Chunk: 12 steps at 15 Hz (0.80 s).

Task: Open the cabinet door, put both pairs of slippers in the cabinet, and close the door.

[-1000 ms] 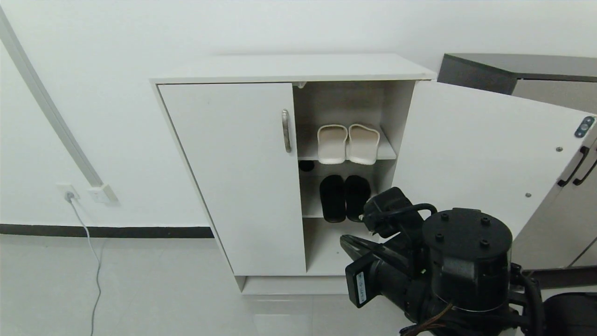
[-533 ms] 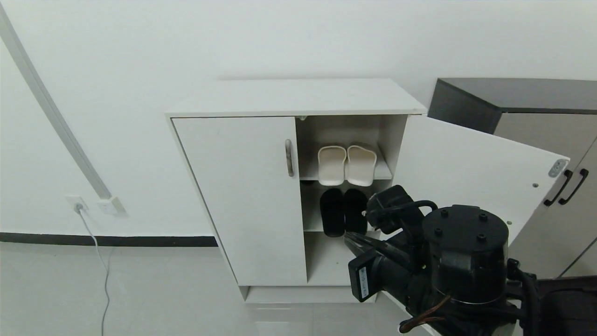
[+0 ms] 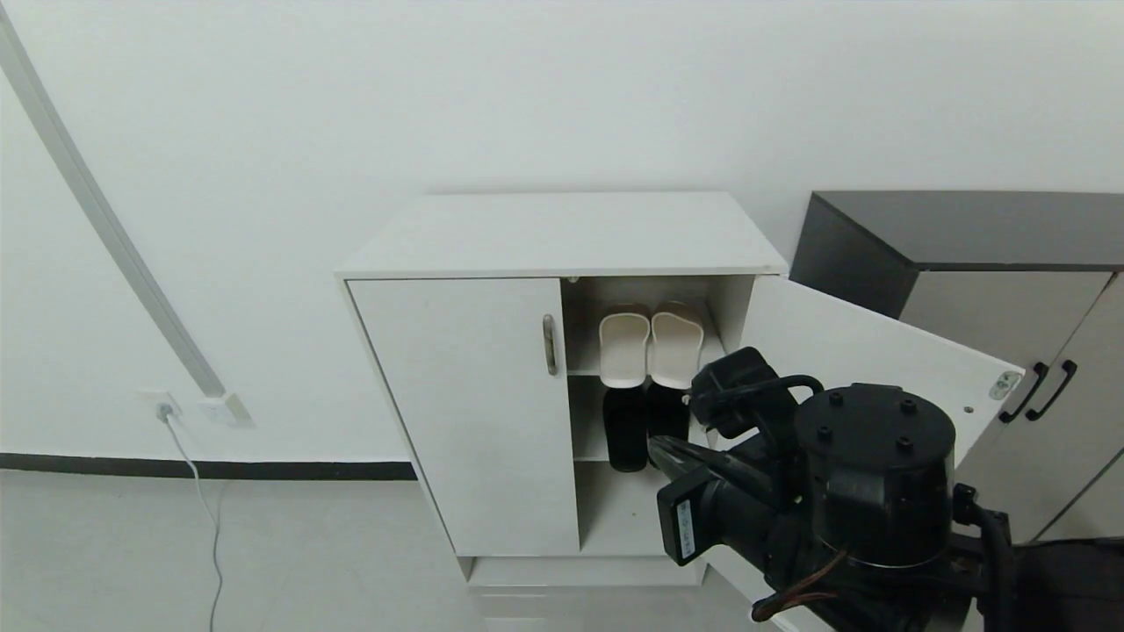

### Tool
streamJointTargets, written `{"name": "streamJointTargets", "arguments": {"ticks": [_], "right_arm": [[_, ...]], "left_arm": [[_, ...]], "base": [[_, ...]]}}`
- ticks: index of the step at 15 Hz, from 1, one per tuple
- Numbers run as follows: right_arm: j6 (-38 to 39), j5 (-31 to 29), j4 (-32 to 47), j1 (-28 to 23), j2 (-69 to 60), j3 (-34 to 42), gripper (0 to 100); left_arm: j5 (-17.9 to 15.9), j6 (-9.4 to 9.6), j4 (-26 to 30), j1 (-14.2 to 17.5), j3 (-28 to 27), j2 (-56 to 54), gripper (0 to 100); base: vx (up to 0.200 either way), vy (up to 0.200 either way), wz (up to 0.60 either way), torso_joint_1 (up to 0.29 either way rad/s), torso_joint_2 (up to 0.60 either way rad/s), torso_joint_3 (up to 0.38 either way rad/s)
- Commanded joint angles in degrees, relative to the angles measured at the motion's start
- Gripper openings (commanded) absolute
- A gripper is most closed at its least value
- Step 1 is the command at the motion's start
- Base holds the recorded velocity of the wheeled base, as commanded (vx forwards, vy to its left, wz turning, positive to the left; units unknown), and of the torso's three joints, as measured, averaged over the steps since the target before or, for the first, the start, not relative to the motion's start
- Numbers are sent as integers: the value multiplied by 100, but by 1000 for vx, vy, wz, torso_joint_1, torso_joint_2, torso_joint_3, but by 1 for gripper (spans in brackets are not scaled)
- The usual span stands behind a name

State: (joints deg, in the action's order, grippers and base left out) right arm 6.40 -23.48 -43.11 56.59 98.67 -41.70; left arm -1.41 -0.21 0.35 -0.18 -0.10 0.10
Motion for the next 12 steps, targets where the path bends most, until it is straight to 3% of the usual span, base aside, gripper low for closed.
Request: {"name": "streamJointTargets", "arguments": {"ticks": [1, 12], "right_arm": [[2, -8, -5, -8, 3, 4, 0], [2, -8, -102, -51, -6, 83, 0]], "left_arm": [[1, 3, 0, 1, 1, -1, 0], [1, -14, 0, 9, 1, -1, 0]], "base": [[0, 0, 0, 212, -505, -310], [0, 0, 0, 241, -561, -327]]}}
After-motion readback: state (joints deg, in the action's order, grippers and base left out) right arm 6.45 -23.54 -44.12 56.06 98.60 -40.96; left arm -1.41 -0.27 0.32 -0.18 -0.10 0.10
